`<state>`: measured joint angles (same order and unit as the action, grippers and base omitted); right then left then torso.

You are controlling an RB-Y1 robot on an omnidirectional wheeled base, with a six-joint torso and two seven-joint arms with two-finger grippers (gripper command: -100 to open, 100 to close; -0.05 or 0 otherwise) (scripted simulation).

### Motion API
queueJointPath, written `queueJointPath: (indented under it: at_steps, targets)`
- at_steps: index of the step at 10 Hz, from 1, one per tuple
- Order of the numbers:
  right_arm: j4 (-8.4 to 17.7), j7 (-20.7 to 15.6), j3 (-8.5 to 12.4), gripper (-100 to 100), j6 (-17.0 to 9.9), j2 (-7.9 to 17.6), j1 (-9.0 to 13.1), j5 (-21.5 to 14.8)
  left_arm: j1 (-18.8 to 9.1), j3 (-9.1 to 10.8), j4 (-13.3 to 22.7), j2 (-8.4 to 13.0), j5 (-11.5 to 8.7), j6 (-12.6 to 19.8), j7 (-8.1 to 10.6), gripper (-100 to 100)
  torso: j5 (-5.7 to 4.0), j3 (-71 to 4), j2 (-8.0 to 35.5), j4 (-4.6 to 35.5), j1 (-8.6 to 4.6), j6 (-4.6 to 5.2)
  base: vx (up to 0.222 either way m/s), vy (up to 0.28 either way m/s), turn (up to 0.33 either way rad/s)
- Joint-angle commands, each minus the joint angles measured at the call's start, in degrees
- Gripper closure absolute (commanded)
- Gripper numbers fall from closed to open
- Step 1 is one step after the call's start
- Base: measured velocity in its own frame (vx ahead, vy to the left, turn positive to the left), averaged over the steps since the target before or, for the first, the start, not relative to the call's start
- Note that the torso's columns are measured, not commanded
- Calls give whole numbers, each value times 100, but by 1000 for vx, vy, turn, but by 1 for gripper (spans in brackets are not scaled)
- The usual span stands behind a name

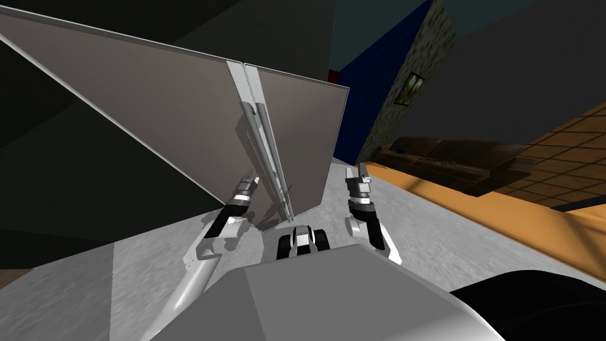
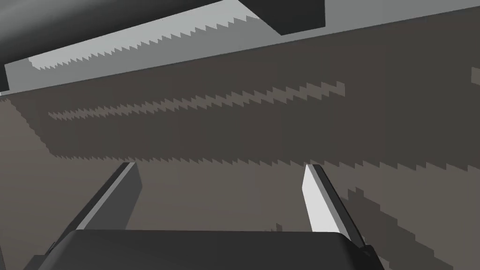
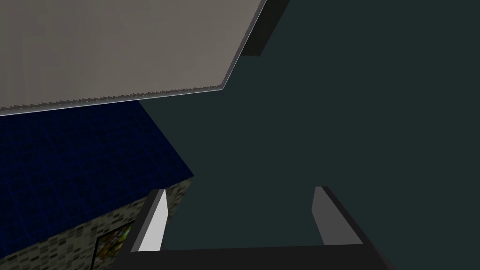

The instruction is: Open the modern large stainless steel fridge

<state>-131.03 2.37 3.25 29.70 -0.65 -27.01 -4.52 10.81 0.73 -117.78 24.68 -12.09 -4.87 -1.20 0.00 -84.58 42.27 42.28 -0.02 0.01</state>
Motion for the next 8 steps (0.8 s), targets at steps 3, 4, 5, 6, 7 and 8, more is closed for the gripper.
queueJointPath:
  at_steps: [3, 4, 5, 6, 7, 8]
  targets:
    - [0, 0, 0, 0, 0, 0, 0, 0, -540, 44, 309, 473, -197, 652, -41, -100, 1, -2, -3, -1, 3, 2, -35, -94, -23]
    - [0, 0, 0, 0, 0, 0, 0, 0, -770, 61, 445, 669, -277, 864, -59, -100, 3, -1, -2, -1, 12, -2, -40, -81, -29]
    - [0, 0, 0, 0, 0, 0, 0, 0, -770, 61, 445, 669, -277, 909, -59, -100, 1, -4, -6, 2, 9, 7, -31, -74, -16]
    - [0, 0, 0, 0, 0, 0, 0, 0, -1004, 77, 589, 873, -358, 1110, -78, -100, -1, -9, -15, -2, 4, 6, -34, -89, -12]
    - [0, 0, 0, 0, 0, 0, 0, 0, -1004, 77, 589, 873, -358, 1171, -78, -100, -11, -20, -27, -3, -13, 23, -31, -72, -6]
    - [0, 0, 1, 0, 0, 1, 0, 0, -1242, 94, 742, 1086, -439, 1362, -96, -100, -16, -24, -35, -10, -31, 32, -36, -92, -11]
